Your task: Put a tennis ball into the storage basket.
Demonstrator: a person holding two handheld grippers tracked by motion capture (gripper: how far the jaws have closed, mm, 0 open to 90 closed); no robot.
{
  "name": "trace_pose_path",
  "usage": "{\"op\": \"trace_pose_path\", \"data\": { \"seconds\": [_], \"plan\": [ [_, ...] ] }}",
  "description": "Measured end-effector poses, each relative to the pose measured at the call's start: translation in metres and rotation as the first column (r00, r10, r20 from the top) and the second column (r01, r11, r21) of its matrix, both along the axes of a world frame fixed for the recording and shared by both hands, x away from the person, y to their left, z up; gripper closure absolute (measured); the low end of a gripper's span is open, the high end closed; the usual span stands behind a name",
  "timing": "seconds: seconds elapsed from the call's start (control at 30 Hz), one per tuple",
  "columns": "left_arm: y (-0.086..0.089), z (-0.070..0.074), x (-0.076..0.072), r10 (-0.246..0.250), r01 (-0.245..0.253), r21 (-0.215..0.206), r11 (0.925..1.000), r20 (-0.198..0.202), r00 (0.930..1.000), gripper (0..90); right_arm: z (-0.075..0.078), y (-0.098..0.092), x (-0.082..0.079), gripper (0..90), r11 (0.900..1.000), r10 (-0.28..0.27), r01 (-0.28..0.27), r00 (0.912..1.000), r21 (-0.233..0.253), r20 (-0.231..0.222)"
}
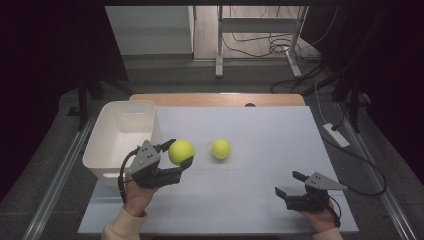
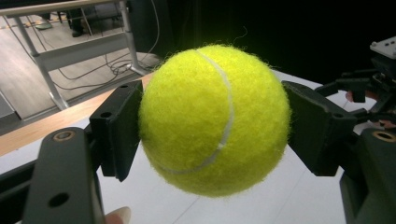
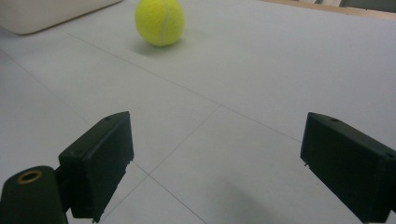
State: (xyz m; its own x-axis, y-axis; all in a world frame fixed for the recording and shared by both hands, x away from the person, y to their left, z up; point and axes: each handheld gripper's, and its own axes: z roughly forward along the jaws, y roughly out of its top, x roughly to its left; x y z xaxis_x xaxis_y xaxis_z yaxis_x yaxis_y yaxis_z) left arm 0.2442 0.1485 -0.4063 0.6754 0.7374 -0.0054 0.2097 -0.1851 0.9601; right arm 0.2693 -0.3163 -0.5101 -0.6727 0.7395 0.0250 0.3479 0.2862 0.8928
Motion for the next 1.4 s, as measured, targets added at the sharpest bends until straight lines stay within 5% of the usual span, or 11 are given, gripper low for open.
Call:
{"op": "trace_pose_path", "data": {
  "seconds": [0.27, 1.4],
  "plan": [
    [0.008, 0.01, 0.003, 0.024, -0.024, -0.027, 0.9993, 0.01, 0.9997, 26.4, 0.0, -0.001, -0.001, 9.3, 1.0, 0.0, 0.0, 1.0, 0.005, 0.001],
    [0.025, 0.032, 0.018, 0.094, -0.094, 0.006, 0.9956, 0.037, 0.9949, 26.4, 0.0, 0.0, -0.001, 9.4, 1.0, 0.0, 0.0, 1.0, 0.001, 0.006]
  ]
}}
